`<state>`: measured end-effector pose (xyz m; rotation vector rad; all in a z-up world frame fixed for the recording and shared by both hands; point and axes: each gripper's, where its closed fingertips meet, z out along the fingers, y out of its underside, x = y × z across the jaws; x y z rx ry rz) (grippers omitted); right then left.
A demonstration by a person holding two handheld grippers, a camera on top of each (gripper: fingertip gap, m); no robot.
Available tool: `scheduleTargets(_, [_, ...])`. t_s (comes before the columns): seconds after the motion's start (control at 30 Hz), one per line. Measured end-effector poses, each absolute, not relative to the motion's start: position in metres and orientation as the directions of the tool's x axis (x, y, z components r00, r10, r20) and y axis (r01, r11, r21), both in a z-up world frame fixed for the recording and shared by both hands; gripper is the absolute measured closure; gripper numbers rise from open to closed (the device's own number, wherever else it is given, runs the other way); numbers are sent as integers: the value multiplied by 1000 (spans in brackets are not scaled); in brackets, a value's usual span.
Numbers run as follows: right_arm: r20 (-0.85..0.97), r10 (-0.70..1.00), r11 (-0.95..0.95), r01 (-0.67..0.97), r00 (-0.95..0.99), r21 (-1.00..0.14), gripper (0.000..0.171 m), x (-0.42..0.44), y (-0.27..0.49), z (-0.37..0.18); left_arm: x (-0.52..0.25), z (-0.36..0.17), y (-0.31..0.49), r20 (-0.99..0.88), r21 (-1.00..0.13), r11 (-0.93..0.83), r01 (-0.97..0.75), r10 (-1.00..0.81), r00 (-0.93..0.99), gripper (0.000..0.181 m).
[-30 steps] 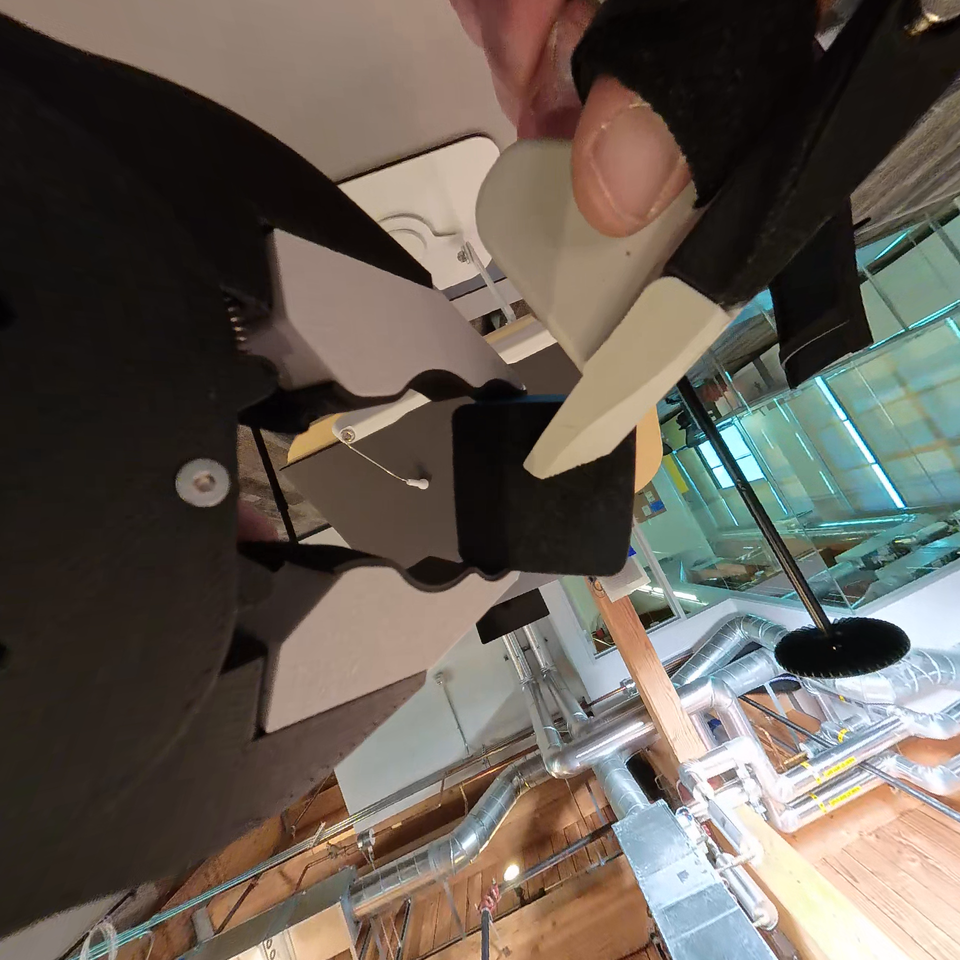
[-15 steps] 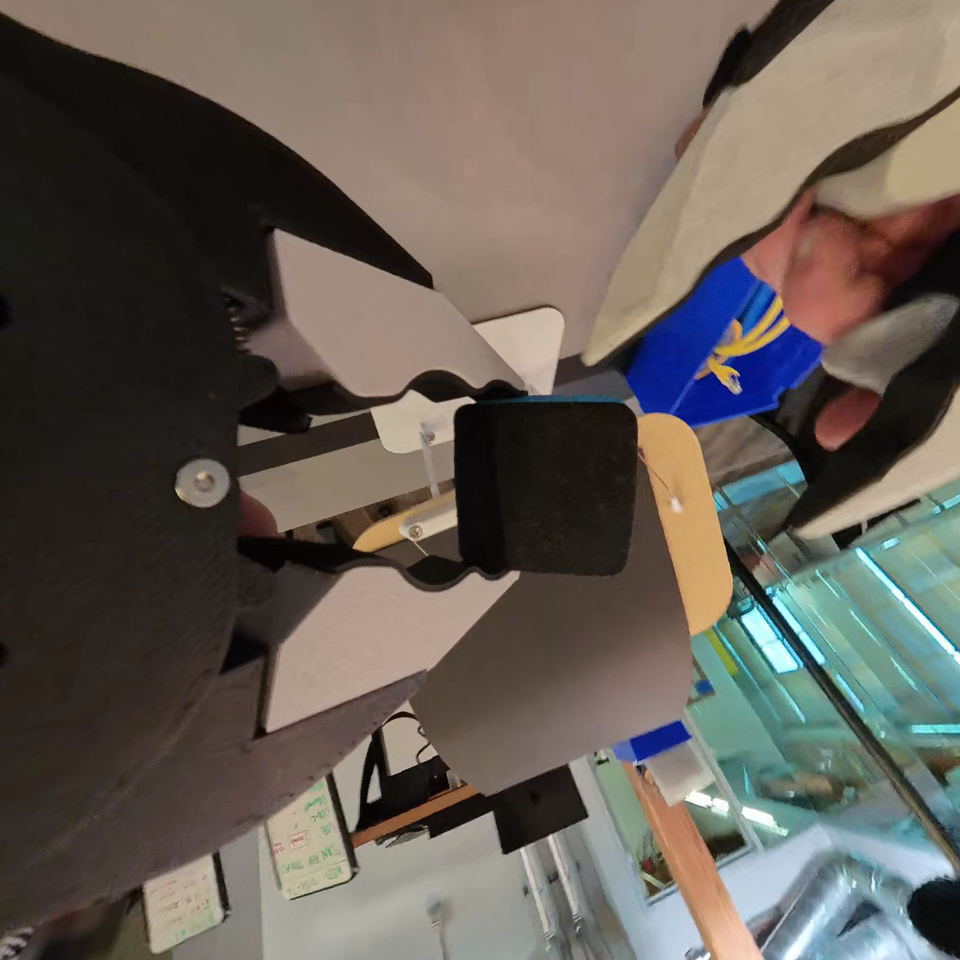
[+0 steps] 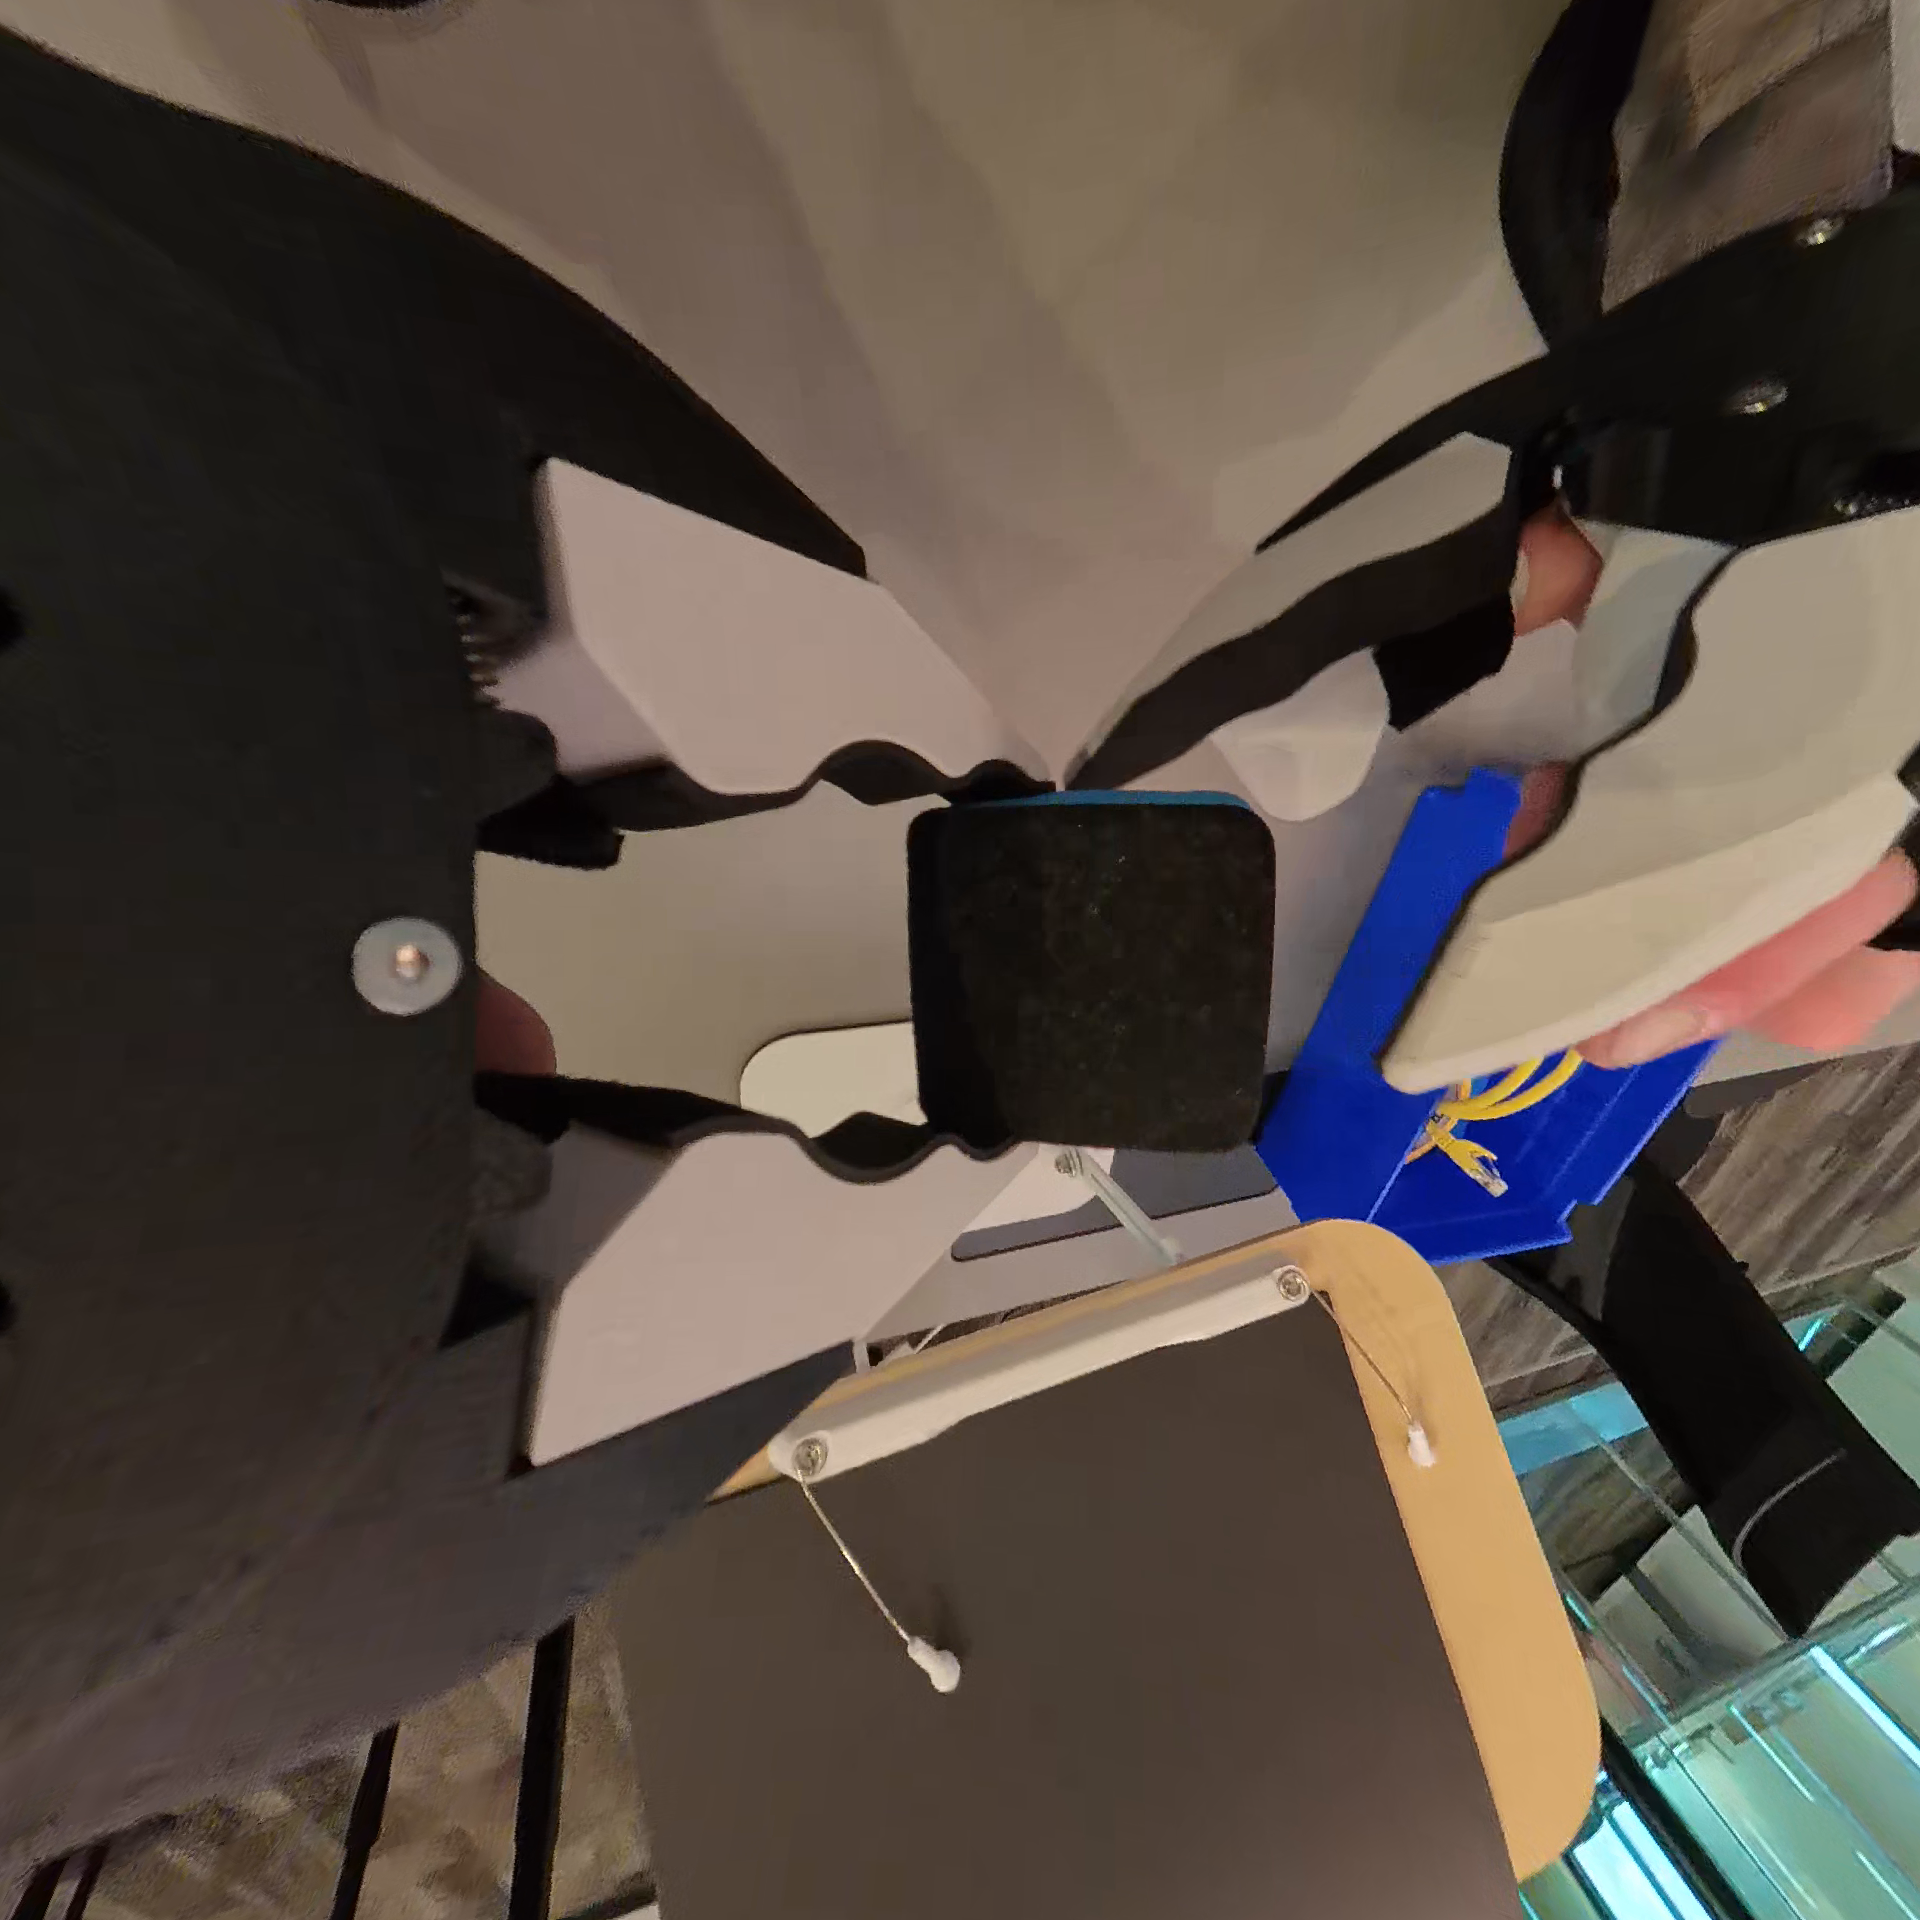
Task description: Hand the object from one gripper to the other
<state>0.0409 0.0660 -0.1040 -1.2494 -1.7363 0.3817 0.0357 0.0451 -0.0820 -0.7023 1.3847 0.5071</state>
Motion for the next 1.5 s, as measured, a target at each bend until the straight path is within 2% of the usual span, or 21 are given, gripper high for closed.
scheduleTargets(0.2, [357, 909, 415, 525, -214, -743, 114, 40, 34, -120, 41, -93, 42, -992, -129, 706, -696, -92, 90, 117])
scheduleTargets(0.33, [337, 898, 440, 546, -284, -713, 115, 34, 22, -132, 47, -105, 37, -990, -130, 714, -688, -136, 47, 146])
scheduleTargets(0.57, [349, 901, 433, 554, -257, -711, 113, 33, 27, -132, 45, -110, 43, -984, -159, 693, -703, -166, 59, 153])
scheduleTargets(0.63, [436, 876, 470, 560, -205, -682, 109, 29, 38, -127, 42, -101, 48, -965, -257, 671, -695, -215, 149, 155])
scheduleTargets(0.7, [529, 835, 508, 576, -149, -640, 94, 26, 51, -120, 35, -93, 54, -931, -363, 639, -678, -282, 233, 155])
scheduleTargets(0.77, [655, 749, 585, 561, -99, -585, 92, 22, 61, -105, 26, -83, 60, -865, -501, 593, -631, -367, 342, 156])
scheduleTargets(0.9, [857, 515, 707, 568, -6, -421, 96, 9, 76, -79, 14, -68, 69, -590, -806, 409, -427, -608, 531, 155])
scheduleTargets(1.0, [933, 351, 742, 584, 78, -328, 94, -3, 87, -63, 3, -55, 73, -343, -939, 252, -234, -723, 600, 156])
scheduleTargets(1.13, [965, 243, 748, 613, 104, -254, 76, -20, 94, -64, -6, -51, 75, -96, -995, 55, -87, -801, 591, 155])
scheduleTargets(1.2, [971, 201, 756, 611, 127, -236, 74, -27, 95, -63, -12, -48, 79, -2, -1000, -11, -18, -805, 593, 155])
scheduleTargets(1.33, [975, 177, 743, 630, 138, -224, 73, -34, 99, -67, -15, -54, 84, 87, -995, -102, 7, -810, 580, 155])
scheduleTargets(1.5, [976, 125, 743, 635, 176, -210, 76, -34, 99, -59, -10, -66, 84, 91, -987, -150, -56, -813, 575, 155])
